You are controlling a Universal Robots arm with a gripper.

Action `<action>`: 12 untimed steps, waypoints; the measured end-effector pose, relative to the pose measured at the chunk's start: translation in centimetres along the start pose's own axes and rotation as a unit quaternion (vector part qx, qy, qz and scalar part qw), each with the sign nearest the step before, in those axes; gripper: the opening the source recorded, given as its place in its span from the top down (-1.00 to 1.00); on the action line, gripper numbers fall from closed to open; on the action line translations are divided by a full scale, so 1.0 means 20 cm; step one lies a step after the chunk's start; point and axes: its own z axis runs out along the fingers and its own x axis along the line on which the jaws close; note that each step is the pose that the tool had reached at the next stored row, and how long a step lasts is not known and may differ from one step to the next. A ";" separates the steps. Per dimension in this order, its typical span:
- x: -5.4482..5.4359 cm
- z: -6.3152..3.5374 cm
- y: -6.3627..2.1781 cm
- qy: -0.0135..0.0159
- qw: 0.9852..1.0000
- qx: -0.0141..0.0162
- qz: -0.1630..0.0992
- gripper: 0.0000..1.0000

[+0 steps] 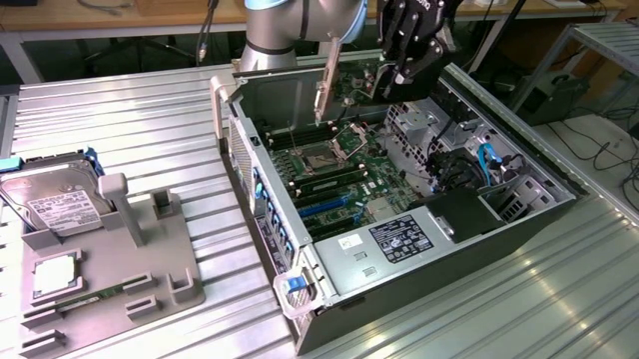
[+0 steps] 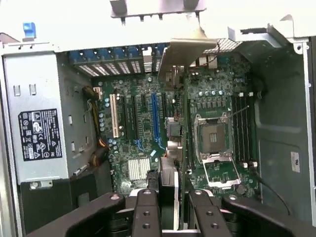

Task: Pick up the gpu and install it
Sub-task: 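Insert the gpu into the slot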

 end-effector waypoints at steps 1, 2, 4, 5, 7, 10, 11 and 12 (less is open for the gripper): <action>0.00 0.000 0.000 0.001 1.000 -0.001 -0.030 0.45; 0.00 0.002 0.000 0.003 0.998 -0.001 -0.058 0.45; -0.01 0.037 -0.002 0.005 0.996 -0.002 -0.089 0.45; -0.01 0.096 -0.004 0.004 0.997 -0.001 -0.074 0.45; -0.01 0.156 -0.005 0.003 0.997 0.007 -0.073 0.45; 0.00 0.260 0.002 0.004 0.997 0.009 -0.073 0.45; 0.00 0.264 0.002 0.004 0.997 0.009 -0.073 0.45; 0.00 0.267 0.002 0.004 0.997 0.009 -0.073 0.45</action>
